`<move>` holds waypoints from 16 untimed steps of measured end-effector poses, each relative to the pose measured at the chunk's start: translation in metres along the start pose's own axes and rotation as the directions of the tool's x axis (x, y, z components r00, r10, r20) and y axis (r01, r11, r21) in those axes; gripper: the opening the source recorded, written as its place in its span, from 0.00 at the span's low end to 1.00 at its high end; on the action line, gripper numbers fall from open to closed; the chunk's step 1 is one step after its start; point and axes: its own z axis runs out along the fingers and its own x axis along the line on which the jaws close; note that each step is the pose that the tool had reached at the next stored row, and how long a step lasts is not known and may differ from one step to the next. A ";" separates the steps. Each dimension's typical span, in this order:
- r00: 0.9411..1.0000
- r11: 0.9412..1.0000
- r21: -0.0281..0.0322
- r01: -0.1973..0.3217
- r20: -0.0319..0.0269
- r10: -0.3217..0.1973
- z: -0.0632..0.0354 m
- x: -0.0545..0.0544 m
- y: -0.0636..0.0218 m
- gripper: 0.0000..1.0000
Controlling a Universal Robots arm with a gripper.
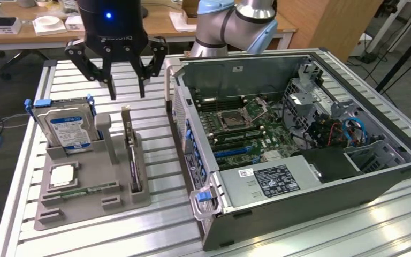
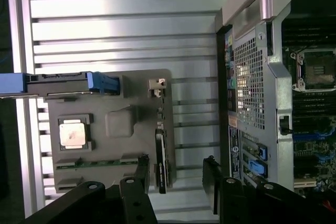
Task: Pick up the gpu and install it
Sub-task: 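Pick up the gpu and move the gpu toward the slot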
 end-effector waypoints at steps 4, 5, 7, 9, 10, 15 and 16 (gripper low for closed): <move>1.000 1.000 0.000 0.000 0.000 0.000 0.0019 0.000 -0.0039 0.53; 1.000 1.000 0.000 0.000 0.000 0.000 0.0024 0.000 -0.0047 0.53; 1.000 1.000 0.000 0.000 0.000 0.000 0.0034 0.000 -0.0061 0.53; 1.000 1.000 0.000 0.000 0.000 0.000 0.0043 0.001 -0.0072 0.53; 1.000 1.000 0.000 0.000 0.000 0.000 0.0048 0.001 -0.0077 0.53; 1.000 1.000 0.000 0.000 0.000 0.000 0.0074 0.002 -0.0097 0.53; 1.000 1.000 0.000 0.000 0.000 0.000 0.0079 0.003 -0.0101 0.53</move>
